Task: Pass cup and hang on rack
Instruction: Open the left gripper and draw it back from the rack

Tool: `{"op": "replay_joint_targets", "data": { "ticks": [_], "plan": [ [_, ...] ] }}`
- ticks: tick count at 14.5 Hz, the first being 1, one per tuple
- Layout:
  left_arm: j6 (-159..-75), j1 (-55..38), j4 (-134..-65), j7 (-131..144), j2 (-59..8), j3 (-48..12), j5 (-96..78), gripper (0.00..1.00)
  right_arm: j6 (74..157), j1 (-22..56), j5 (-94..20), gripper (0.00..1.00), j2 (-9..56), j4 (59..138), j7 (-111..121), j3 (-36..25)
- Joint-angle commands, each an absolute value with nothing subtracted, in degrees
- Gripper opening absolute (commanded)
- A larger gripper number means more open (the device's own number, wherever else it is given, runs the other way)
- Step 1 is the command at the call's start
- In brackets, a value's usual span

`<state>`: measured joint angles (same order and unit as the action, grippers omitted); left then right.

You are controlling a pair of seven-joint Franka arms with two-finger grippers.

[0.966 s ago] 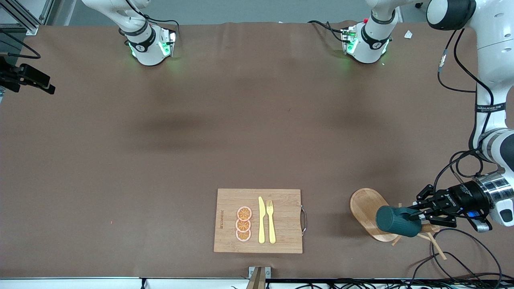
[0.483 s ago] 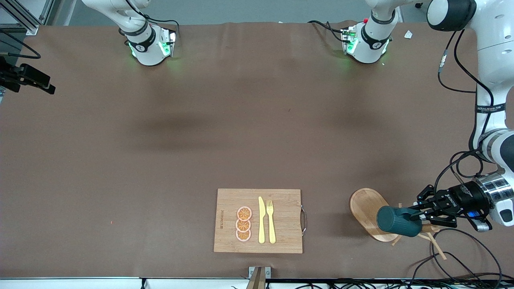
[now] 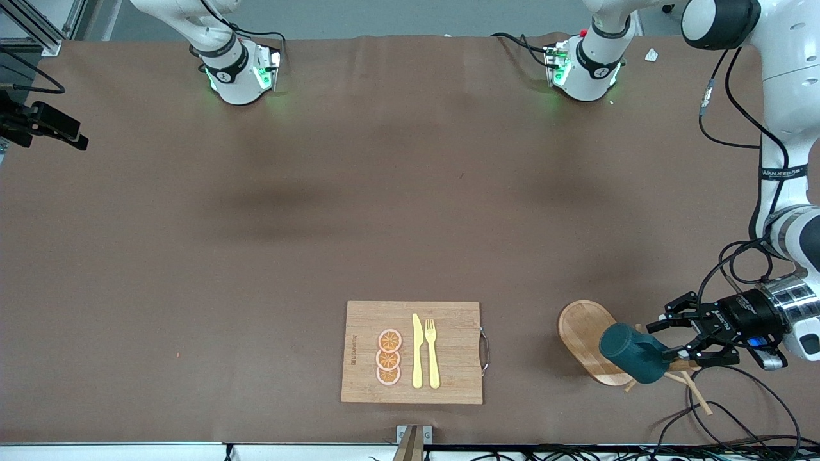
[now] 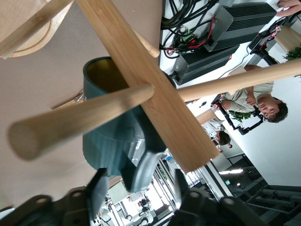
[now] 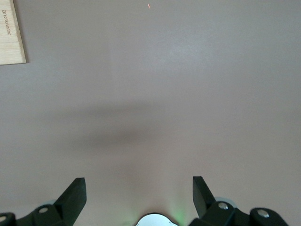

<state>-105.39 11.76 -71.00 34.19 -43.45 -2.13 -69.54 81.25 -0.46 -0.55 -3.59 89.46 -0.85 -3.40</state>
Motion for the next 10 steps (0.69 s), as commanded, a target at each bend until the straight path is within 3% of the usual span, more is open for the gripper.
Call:
{"op": "replay_joint_targets", "data": {
  "ticks": [1,10],
  "plan": [
    [-104.8,12.2,-71.4,34.9,-40.6,-2.5,-70.1,1.0,81.7,-0.2,-1.1,1.0,-5.2,90.7,-1.3,-3.4],
    [-98.3,9.1,-71.5,38.8,-26.7,-5.1,-43.6,1.0,81.7,-0.2,-1.0,1.0,-5.2,90.7,-1.3,-3.4]
  ]
}}
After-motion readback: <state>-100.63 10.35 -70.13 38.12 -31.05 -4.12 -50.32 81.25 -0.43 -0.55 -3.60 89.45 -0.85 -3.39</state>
